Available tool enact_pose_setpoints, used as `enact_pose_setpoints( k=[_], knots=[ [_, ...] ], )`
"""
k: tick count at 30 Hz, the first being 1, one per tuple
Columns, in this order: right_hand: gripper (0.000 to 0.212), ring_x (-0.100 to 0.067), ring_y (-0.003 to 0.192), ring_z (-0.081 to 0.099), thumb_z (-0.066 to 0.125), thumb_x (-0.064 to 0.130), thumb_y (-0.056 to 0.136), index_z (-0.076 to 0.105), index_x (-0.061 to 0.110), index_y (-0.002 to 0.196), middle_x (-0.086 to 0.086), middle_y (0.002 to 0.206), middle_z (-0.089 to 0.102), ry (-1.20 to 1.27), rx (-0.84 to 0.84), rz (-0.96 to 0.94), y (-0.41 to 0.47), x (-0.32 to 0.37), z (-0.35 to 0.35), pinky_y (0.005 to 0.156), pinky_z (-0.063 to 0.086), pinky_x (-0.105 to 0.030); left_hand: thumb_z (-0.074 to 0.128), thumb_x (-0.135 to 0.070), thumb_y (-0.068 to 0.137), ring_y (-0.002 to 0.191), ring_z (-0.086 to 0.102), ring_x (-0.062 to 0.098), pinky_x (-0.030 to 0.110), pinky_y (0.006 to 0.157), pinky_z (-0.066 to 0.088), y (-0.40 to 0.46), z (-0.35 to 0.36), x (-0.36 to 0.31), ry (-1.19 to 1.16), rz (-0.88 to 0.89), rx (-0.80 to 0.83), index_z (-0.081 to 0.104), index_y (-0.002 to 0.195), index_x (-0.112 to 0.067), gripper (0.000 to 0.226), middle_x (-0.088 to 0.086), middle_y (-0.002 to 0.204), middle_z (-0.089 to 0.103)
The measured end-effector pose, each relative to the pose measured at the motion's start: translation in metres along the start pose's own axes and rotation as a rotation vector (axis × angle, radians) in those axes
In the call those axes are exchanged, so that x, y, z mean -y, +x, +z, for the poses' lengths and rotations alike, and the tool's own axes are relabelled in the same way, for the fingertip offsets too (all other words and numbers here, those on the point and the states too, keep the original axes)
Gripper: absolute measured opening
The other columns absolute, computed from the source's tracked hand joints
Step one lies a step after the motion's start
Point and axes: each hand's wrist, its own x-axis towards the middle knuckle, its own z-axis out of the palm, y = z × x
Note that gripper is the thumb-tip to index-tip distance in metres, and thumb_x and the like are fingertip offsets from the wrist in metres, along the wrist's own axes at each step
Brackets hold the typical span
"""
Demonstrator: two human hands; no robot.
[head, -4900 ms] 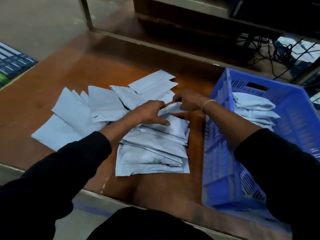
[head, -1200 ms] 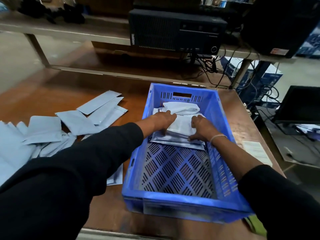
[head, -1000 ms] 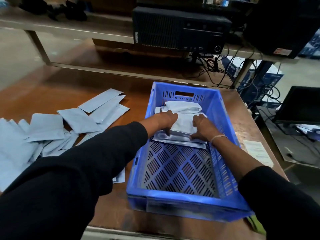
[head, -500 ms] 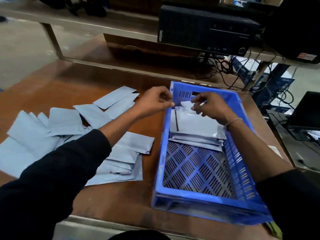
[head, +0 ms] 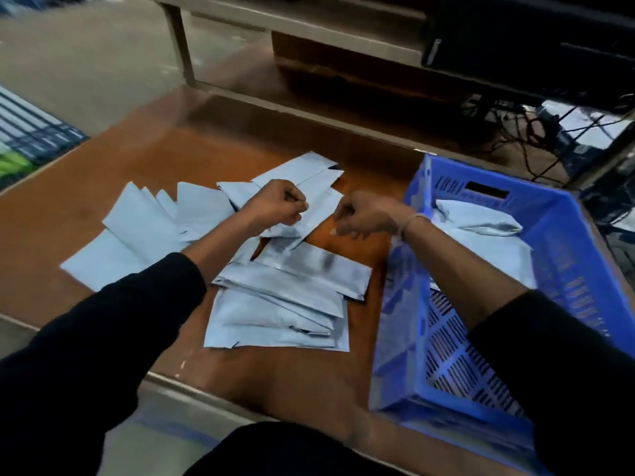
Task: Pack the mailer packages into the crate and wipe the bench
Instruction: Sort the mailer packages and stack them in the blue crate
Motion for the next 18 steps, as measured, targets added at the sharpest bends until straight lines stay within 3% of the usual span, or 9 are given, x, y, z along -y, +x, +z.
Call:
enact_pose_setpoints(
  k=[3,5,8,11,14,18],
  knots=[
    [0.037,-0.021,0.071,0.07,0.08,0.047,0.078,0.072,0.011,0.087,-0.004,0.081,0.074,-0.27,0.215,0.087,0.028,0.008,0.031,0.064,0.055,-0.032,0.073,-0.009,0.092,0.084,0.075,0.027,0.029,0.07,0.061,-0.003,-0.007,0.017,0.039,0.0,0.035,0.067,0.104,-0.005,0.014,0.023,0.101,0.073],
    [0.041,-0.021,0.06,0.056,0.081,0.046,0.079,0.065,0.009,0.074,-0.005,0.07,0.065,-0.308,0.373,0.163,0.037,0.013,0.048,0.057,0.046,-0.028,0.073,-0.01,0.092,0.083,0.075,0.024,0.032,0.073,0.063,-0.006,-0.011,0.027,0.075,0.002,0.067,0.066,0.106,-0.006,0.016,0.019,0.1,0.073],
    [0.046,-0.024,0.06,0.048,0.083,0.047,0.077,0.062,0.005,0.079,-0.011,0.073,0.058,-0.411,0.511,0.209,0.036,0.02,0.063,0.055,0.046,-0.025,0.074,-0.013,0.091,0.087,0.075,0.021,0.03,0.077,0.063,-0.008,-0.017,0.037,0.169,0.036,0.118,0.067,0.111,-0.01,0.021,0.008,0.101,0.074],
    [0.048,-0.024,0.055,0.053,0.081,0.049,0.078,0.067,0.003,0.078,-0.013,0.072,0.063,-0.525,0.427,0.167,0.031,0.021,0.076,0.039,0.042,-0.017,0.073,-0.014,0.09,0.088,0.074,0.016,0.03,0.081,0.062,-0.008,-0.018,0.044,0.254,0.044,0.182,0.067,0.113,-0.014,0.024,0.003,0.106,0.074],
    [0.04,-0.029,0.062,0.066,0.082,0.043,0.075,0.068,0.006,0.069,-0.01,0.072,0.07,-0.619,0.31,0.112,0.035,0.014,0.088,0.056,0.055,-0.031,0.078,-0.013,0.086,0.096,0.071,0.016,0.038,0.092,0.06,-0.005,-0.014,0.049,0.371,0.059,0.284,0.069,0.112,-0.019,0.028,-0.001,0.108,0.073],
    [0.026,-0.027,0.066,0.058,0.073,0.022,0.08,0.054,0.013,0.064,-0.006,0.068,0.057,-0.663,0.224,0.081,0.032,0.018,0.08,0.061,0.052,-0.035,0.084,-0.033,0.082,0.106,0.066,0.016,0.035,0.094,0.056,-0.007,-0.007,0.045,0.59,0.154,0.475,0.066,0.123,-0.018,0.047,-0.003,0.119,0.069]
  ],
)
